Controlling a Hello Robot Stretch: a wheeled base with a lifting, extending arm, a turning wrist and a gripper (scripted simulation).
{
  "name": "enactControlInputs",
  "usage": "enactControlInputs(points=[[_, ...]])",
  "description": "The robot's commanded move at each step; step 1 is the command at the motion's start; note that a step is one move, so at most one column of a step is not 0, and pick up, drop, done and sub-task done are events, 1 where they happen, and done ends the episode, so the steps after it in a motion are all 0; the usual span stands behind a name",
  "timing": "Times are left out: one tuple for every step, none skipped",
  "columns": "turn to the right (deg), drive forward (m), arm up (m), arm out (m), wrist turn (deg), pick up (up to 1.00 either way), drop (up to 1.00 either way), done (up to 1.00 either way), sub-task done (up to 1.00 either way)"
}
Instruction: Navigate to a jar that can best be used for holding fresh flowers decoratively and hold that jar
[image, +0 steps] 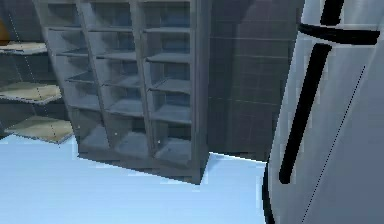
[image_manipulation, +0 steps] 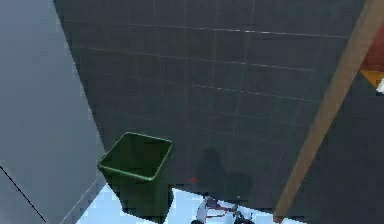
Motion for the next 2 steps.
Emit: enactControlInputs(points=[[-24.0, 0.00, 0.00, 0.00, 0.0, 0.00, 0.00, 0.00, 0.00], [0.0, 0.35, 0.00, 0.00, 0.0, 0.00, 0.00, 0.00, 0.00]])
